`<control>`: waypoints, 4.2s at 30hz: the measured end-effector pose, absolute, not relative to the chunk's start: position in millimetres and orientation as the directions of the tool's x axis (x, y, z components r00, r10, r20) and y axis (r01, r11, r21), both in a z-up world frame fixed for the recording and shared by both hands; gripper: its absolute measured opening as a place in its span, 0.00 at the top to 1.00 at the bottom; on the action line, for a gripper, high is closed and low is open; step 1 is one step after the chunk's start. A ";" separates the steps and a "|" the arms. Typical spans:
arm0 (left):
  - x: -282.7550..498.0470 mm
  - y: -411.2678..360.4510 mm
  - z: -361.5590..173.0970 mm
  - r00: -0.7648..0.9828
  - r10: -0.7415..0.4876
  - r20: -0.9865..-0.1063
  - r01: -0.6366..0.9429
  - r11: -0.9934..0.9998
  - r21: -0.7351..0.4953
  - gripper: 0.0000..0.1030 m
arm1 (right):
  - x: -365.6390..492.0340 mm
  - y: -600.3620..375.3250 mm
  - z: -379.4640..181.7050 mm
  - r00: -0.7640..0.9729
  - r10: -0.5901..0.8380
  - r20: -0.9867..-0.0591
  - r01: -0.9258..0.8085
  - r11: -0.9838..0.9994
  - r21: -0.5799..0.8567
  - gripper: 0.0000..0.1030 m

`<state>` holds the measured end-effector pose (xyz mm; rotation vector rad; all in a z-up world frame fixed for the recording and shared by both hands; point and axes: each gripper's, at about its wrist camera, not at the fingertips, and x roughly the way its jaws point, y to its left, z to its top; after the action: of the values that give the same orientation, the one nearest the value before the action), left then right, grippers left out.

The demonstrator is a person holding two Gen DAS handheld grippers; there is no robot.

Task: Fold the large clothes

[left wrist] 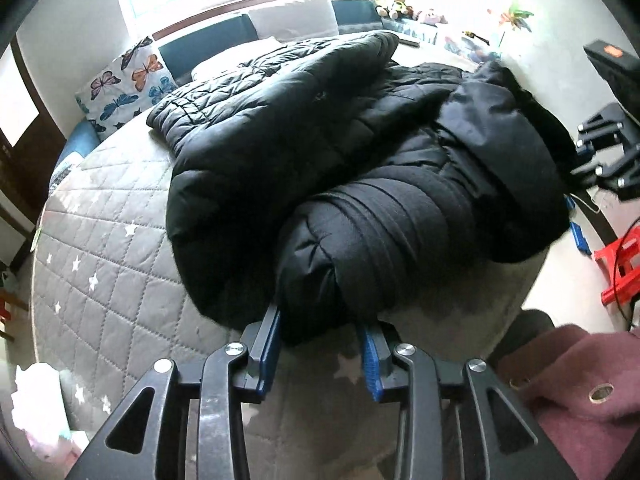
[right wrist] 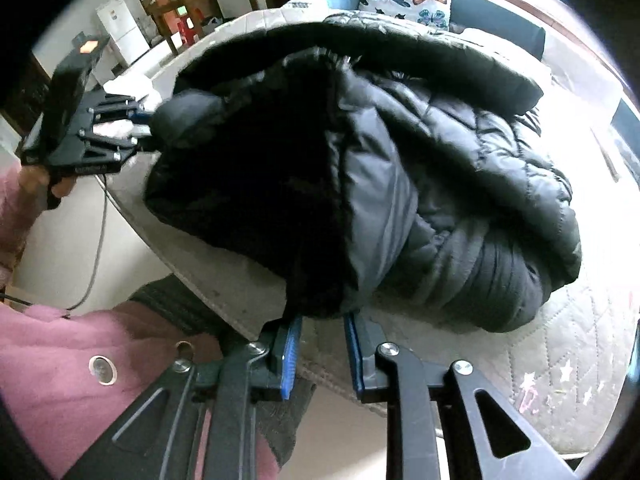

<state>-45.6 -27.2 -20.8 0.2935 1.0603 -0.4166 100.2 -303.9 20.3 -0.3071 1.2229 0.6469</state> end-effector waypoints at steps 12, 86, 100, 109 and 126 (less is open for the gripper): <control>-45.7 -38.3 59.0 0.513 -0.238 -0.825 0.474 0.880 0.041 0.37 | 89.4 -317.2 68.5 0.242 0.381 -0.892 -0.661 0.738 0.136 0.77; 109.5 194.5 -19.1 0.514 0.313 -0.799 -0.314 0.935 0.165 0.45 | 325.3 -490.9 24.3 0.524 -0.455 -0.720 0.062 0.863 -0.501 0.82; 117.1 85.7 30.3 0.638 0.145 -0.756 0.014 0.980 0.199 0.10 | 317.3 -473.0 40.5 0.552 -0.055 -0.832 -0.061 0.992 -0.106 0.82; 179.7 36.8 -17.3 0.563 0.171 -0.809 0.140 0.945 0.297 0.10 | 344.8 -477.6 -26.5 0.400 -0.072 -0.914 -0.100 0.988 -0.121 0.68; 269.9 151.8 -31.1 0.476 0.539 -0.695 -0.277 0.842 0.463 0.36 | 308.0 -534.9 -32.3 0.222 -0.015 -0.975 0.045 0.999 -0.006 0.71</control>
<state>269.9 151.8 -31.1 0.3058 0.9518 0.5083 308.0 -534.9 -32.3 0.0252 1.3465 -0.0414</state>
